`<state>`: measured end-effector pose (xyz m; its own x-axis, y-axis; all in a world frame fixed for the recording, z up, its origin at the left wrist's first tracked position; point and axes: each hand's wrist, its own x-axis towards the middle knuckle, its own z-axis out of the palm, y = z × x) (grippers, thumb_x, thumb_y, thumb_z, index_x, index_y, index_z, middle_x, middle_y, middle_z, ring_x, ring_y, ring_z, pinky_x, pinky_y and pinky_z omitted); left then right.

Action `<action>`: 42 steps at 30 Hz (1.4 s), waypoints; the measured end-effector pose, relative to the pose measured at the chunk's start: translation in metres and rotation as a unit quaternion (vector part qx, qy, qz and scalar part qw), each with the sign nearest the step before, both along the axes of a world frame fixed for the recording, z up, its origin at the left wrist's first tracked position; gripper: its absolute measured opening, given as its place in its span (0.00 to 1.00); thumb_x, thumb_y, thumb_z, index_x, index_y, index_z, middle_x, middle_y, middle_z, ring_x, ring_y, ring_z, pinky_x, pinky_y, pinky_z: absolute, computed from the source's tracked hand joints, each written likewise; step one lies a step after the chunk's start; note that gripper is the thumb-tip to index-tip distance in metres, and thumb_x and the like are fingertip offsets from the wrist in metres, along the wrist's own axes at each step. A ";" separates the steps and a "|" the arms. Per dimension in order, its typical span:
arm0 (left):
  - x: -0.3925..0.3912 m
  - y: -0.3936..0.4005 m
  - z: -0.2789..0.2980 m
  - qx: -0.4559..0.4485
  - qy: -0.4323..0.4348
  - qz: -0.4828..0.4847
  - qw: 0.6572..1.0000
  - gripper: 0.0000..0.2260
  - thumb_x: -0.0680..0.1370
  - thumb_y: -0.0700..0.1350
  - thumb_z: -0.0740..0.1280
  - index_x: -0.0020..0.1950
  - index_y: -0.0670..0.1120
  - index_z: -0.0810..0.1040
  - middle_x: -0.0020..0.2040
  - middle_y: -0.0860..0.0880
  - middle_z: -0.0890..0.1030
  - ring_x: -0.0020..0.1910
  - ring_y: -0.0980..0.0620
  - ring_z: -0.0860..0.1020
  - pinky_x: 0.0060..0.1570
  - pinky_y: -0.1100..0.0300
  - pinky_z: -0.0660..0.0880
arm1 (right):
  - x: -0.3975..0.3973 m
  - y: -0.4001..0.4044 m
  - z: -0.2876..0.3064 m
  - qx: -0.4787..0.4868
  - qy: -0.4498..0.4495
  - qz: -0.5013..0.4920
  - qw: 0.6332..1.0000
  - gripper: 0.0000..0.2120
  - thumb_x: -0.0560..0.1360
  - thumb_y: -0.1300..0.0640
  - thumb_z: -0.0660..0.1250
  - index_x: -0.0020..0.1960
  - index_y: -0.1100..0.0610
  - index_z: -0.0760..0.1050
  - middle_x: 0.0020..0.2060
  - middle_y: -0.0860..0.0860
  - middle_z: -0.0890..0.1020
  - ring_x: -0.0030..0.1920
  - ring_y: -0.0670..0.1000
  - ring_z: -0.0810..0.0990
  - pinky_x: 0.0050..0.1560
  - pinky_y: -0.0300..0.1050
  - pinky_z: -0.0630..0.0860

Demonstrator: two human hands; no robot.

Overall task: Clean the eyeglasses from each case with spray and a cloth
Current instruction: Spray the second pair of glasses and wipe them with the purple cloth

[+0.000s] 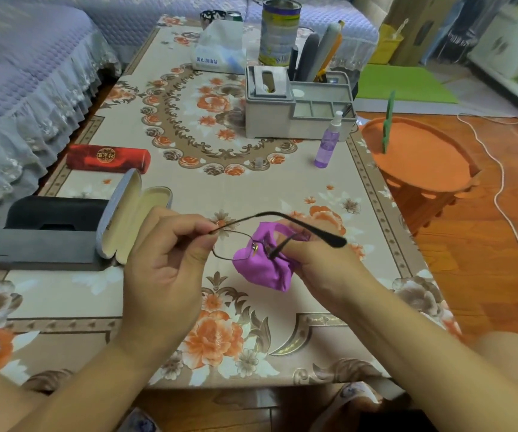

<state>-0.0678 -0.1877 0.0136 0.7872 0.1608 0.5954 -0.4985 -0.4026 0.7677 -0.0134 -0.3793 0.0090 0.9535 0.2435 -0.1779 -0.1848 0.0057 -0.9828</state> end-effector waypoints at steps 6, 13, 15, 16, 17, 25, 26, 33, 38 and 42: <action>-0.001 -0.005 -0.006 0.006 -0.012 0.002 1.000 0.06 0.79 0.33 0.65 0.52 0.43 0.76 0.48 0.49 0.76 0.49 0.55 0.76 0.52 0.64 0.74 | -0.002 0.003 0.000 -0.119 -0.075 -0.161 0.977 0.16 0.81 0.52 0.67 0.40 0.62 0.78 0.32 0.63 0.80 0.33 0.61 0.81 0.39 0.58 0.79; 0.015 0.015 -0.002 -0.041 -0.022 0.070 0.996 0.13 0.82 0.34 0.64 0.54 0.54 0.74 0.50 0.54 0.76 0.49 0.58 0.77 0.52 0.66 0.74 | -0.005 -0.025 0.019 -0.261 -0.208 0.088 0.939 0.08 0.79 0.62 0.68 0.51 0.50 0.82 0.41 0.42 0.83 0.42 0.34 0.79 0.38 0.28 0.73; 0.018 0.028 0.002 -0.013 -0.038 0.079 0.996 0.10 0.82 0.34 0.64 0.54 0.50 0.76 0.47 0.48 0.77 0.49 0.53 0.78 0.53 0.62 0.74 | 0.005 -0.043 0.026 -0.332 -0.223 0.107 0.910 0.12 0.79 0.65 0.66 0.53 0.50 0.83 0.45 0.40 0.84 0.46 0.36 0.81 0.42 0.31 0.74; 0.020 0.034 0.004 0.001 -0.046 0.081 0.996 0.07 0.82 0.34 0.64 0.53 0.46 0.76 0.47 0.45 0.77 0.49 0.49 0.78 0.53 0.58 0.75 | 0.011 -0.053 0.030 -0.363 -0.220 0.096 0.901 0.13 0.78 0.66 0.65 0.52 0.51 0.83 0.44 0.42 0.85 0.46 0.37 0.82 0.42 0.34 0.75; 0.020 0.040 0.006 0.019 -0.057 0.083 0.995 0.04 0.82 0.35 0.65 0.53 0.43 0.77 0.47 0.42 0.78 0.49 0.46 0.77 0.54 0.55 0.75 | 0.018 -0.061 0.033 -0.383 -0.213 0.084 0.895 0.13 0.78 0.67 0.65 0.50 0.50 0.83 0.43 0.43 0.85 0.44 0.39 0.82 0.41 0.37 0.76; 0.018 0.040 0.010 0.072 -0.084 0.007 0.994 0.05 0.81 0.32 0.64 0.53 0.40 0.77 0.48 0.48 0.78 0.48 0.43 0.79 0.52 0.53 0.76 | 0.048 -0.071 0.042 -0.297 -0.094 0.004 0.950 0.05 0.82 0.54 0.65 0.48 0.51 0.78 0.43 0.52 0.82 0.44 0.53 0.82 0.46 0.44 0.78; 0.018 0.038 0.009 0.072 -0.085 -0.006 0.994 0.04 0.82 0.32 0.64 0.53 0.40 0.77 0.48 0.49 0.78 0.49 0.45 0.79 0.53 0.55 0.75 | 0.045 -0.066 0.043 -0.237 -0.066 0.024 0.969 0.05 0.81 0.55 0.65 0.48 0.52 0.79 0.43 0.52 0.83 0.44 0.54 0.81 0.48 0.48 0.78; 0.019 0.027 0.006 0.096 -0.076 -0.041 0.992 0.05 0.83 0.40 0.63 0.52 0.41 0.77 0.46 0.46 0.78 0.49 0.49 0.78 0.54 0.60 0.74 | 0.003 -0.022 0.035 -0.101 0.062 0.336 0.935 0.08 0.78 0.64 0.68 0.56 0.55 0.79 0.46 0.52 0.85 0.47 0.49 0.83 0.49 0.41 0.78; 0.017 0.023 0.005 0.097 -0.051 -0.053 0.993 0.04 0.83 0.42 0.64 0.52 0.44 0.77 0.47 0.50 0.78 0.48 0.49 0.78 0.51 0.58 0.75 | -0.007 -0.009 0.025 -0.065 0.097 0.330 0.937 0.08 0.75 0.74 0.69 0.50 0.65 0.82 0.42 0.57 0.83 0.43 0.53 0.82 0.47 0.40 0.79; 0.018 0.026 0.003 0.049 -0.009 -0.063 0.997 0.03 0.81 0.40 0.65 0.52 0.47 0.78 0.47 0.50 0.79 0.48 0.48 0.78 0.50 0.55 0.76 | -0.012 -0.004 0.030 -0.096 0.026 0.286 0.953 0.15 0.76 0.66 0.71 0.35 0.50 0.83 0.34 0.47 0.83 0.37 0.45 0.80 0.42 0.35 0.75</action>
<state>-0.0494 -0.1621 0.0168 0.7869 0.0018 0.6170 -0.5627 -0.4081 0.7189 -0.0258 -0.3837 0.0394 0.6628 0.6793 -0.3149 -0.1519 -0.2898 -0.9449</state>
